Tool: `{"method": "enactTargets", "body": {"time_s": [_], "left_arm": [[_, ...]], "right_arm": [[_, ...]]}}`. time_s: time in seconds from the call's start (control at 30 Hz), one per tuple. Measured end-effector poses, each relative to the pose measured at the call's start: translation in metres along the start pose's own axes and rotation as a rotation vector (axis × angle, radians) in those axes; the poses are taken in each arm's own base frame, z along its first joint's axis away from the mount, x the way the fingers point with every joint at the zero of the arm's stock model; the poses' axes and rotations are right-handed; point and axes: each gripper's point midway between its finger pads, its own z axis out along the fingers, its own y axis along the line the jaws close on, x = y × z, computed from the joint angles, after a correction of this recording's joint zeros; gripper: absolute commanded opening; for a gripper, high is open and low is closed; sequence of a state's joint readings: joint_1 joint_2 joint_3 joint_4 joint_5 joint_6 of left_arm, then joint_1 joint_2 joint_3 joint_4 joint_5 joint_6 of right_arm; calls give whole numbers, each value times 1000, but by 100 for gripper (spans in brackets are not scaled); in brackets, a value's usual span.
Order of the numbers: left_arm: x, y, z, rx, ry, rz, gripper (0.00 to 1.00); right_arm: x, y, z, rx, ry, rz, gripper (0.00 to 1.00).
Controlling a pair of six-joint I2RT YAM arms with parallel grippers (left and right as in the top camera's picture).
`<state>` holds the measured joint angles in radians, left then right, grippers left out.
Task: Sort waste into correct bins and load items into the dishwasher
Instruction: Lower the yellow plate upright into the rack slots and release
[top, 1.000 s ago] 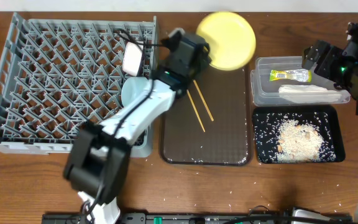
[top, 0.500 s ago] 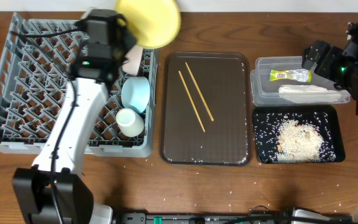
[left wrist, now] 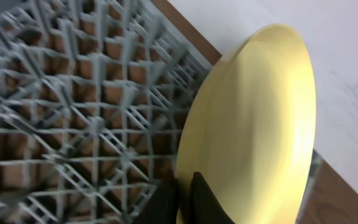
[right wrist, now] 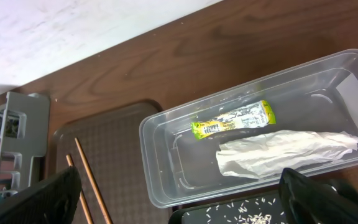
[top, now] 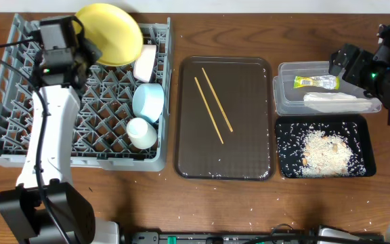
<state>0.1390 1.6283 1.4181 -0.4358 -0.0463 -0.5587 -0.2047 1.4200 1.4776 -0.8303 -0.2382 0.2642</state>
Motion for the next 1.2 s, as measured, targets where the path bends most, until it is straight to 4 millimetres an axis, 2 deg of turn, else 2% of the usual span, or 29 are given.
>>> {"method": "enactTargets", "body": {"time_s": [0.5,0.7,0.97,1.2], "left_arm": [[-15,27,2,-149,-77,129,7],[-9,34,12,-187,-57,165,7],[7,46,36,-234,-2,189,7],[5,49,36,-256,-11,218,8]], "right_arm": [[0,0,0,0,0,0,99],[0,0,0,0,0,0,99],[0,0,0,0,0,0,99],[0,0,0,0,0,0,99]]}}
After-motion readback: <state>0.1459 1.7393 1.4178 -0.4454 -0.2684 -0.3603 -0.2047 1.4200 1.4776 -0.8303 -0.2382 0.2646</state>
